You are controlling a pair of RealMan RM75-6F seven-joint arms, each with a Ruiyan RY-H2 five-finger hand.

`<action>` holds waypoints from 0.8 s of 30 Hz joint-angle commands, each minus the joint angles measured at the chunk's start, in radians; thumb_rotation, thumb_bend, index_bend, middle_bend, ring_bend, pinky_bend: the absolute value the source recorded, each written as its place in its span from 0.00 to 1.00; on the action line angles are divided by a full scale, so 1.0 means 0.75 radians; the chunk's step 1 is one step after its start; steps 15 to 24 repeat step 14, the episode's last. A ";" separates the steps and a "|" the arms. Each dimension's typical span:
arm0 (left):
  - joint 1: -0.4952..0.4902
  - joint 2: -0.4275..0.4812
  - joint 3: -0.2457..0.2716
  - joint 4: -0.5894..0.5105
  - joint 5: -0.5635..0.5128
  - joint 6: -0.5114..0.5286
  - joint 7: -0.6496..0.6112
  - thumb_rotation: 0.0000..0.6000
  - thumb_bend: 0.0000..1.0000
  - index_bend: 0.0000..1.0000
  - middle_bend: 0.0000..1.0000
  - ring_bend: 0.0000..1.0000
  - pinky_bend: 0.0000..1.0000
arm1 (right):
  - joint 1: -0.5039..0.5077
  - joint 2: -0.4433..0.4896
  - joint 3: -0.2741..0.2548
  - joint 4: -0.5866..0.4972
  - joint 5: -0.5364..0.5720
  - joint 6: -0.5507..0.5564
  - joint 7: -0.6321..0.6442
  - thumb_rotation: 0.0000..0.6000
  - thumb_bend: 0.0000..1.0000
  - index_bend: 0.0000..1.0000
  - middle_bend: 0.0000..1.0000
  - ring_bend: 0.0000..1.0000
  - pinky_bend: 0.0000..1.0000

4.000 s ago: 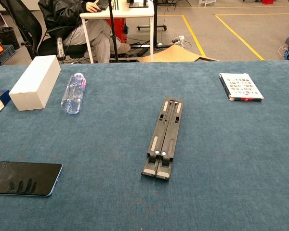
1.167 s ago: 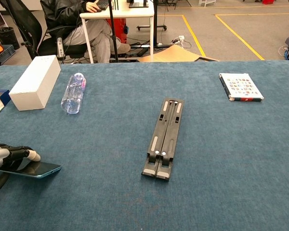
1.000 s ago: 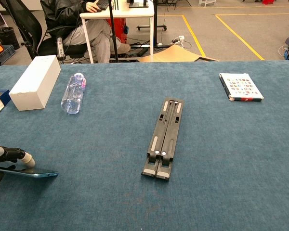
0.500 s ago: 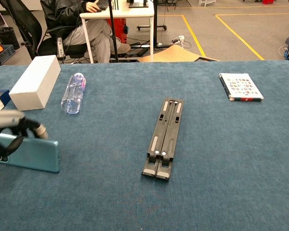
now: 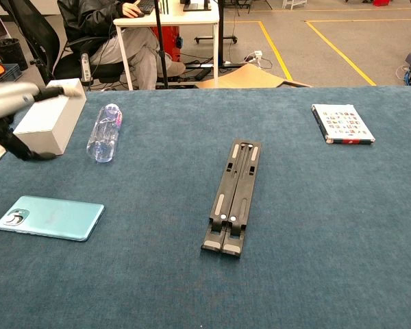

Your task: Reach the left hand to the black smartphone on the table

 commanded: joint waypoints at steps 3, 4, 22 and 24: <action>0.181 0.125 0.040 0.024 0.199 0.281 -0.136 1.00 0.04 0.00 0.00 0.00 0.00 | -0.003 0.002 0.000 -0.007 -0.011 0.013 0.006 1.00 0.00 0.00 0.00 0.00 0.00; 0.204 0.153 0.053 0.008 0.205 0.297 -0.144 1.00 0.03 0.00 0.00 0.00 0.00 | -0.003 0.001 -0.001 -0.008 -0.014 0.016 0.008 1.00 0.00 0.00 0.00 0.00 0.00; 0.403 0.323 0.205 -0.024 0.318 0.385 -0.298 1.00 0.02 0.00 0.00 0.00 0.00 | -0.010 -0.003 0.002 -0.012 -0.039 0.055 0.008 1.00 0.00 0.00 0.00 0.00 0.00; 0.403 0.323 0.205 -0.024 0.318 0.385 -0.298 1.00 0.02 0.00 0.00 0.00 0.00 | -0.010 -0.003 0.002 -0.012 -0.039 0.055 0.008 1.00 0.00 0.00 0.00 0.00 0.00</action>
